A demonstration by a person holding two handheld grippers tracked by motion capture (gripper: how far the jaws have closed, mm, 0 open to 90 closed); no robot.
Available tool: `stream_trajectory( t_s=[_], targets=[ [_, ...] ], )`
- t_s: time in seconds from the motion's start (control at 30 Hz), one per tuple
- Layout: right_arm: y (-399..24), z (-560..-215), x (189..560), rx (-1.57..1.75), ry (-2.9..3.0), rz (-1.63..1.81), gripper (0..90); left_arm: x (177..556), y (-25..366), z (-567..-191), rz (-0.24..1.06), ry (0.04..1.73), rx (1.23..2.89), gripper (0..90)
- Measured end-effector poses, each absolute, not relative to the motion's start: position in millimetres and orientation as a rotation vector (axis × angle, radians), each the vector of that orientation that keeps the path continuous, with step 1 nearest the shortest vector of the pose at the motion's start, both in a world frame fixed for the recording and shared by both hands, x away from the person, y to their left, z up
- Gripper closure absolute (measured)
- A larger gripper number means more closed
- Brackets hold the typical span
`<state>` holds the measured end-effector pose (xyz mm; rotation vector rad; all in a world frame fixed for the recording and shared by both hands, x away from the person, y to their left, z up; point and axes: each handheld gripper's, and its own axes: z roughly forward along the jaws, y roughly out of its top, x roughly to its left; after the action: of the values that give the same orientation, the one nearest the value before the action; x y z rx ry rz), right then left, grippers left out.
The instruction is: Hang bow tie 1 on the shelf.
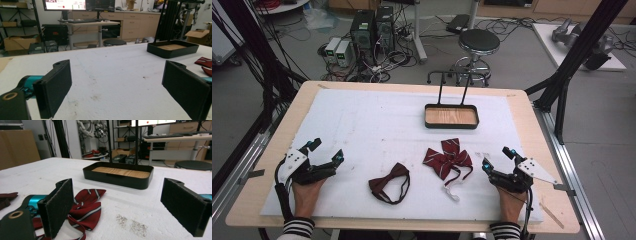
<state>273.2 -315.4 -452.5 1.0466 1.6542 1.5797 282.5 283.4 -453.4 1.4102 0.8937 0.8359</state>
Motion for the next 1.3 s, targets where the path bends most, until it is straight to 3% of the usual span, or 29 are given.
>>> stream_trajectory(
  t_s=[1.0, 1.3],
  targets=[
    [-314.8, -451.4, 273.9, 1.082, 1.639, 1.561, 10.7, 282.7, 283.7, -453.3, 0.835, 0.895, 1.414, 9.5],
    [-305.8, -433.0, 277.5, 1.13, 1.77, 1.486, 10.7, 282.6, 283.7, -453.3, 0.837, 0.898, 1.412, 9.5]
  ],
)
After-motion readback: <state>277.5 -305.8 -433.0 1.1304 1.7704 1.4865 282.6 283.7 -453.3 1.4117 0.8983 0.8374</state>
